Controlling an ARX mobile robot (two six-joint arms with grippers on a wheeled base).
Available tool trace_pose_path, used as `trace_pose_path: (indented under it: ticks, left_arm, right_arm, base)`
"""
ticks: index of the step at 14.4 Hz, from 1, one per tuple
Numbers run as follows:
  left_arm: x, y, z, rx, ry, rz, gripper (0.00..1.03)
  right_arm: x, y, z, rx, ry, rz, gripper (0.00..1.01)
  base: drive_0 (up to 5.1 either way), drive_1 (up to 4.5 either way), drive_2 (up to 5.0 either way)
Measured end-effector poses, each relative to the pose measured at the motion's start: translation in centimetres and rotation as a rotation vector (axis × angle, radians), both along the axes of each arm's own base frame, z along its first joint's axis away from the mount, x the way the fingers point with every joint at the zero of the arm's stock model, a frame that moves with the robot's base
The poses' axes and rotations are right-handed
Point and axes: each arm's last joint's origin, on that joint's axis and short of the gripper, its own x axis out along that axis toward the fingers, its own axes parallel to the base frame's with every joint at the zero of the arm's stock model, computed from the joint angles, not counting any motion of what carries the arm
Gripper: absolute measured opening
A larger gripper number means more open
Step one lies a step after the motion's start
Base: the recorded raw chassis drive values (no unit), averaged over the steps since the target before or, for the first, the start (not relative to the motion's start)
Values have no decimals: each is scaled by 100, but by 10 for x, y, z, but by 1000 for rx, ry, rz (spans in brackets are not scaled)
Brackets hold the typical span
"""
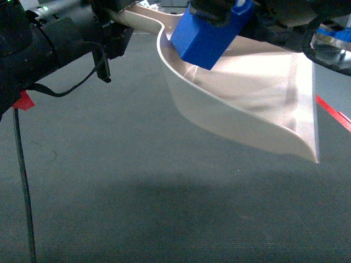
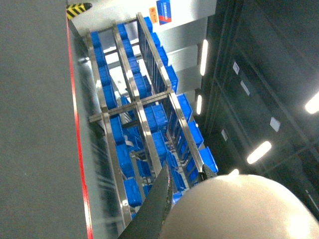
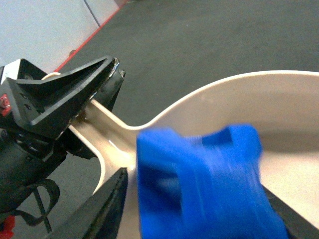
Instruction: Place part in tray to right shelf
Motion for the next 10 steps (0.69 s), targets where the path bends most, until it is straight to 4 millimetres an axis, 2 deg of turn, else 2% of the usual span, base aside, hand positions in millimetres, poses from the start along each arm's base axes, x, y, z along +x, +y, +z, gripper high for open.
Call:
trace_pose_path:
  ticks: [2,3,4,6,10]
  left_arm:
    - [-1,-5,0,2,0,-22,13]
    - [-2,-6,0,3,-1,-28,13]
    - [-2,-6,0,4,-1,-26,13]
    - [-2,-6,0,4,-1,-27,13]
    - [-2,-5,0,4,-1,-25,13]
  right_arm:
    - [-3,-7,2,10,-18,-22,82]
    - [-9,-18,9,15,-36,-49,95]
    - [-16,-33,20,22,-70,-94,99]
    - [-33,-60,33,9,-134,-173,98]
    - [-78,-110,44,-92,-203,-301,98]
  base:
    - [0,0,0]
    - [0,0,0]
    - [0,0,0]
    - [0,0,0]
    - [0,0,0]
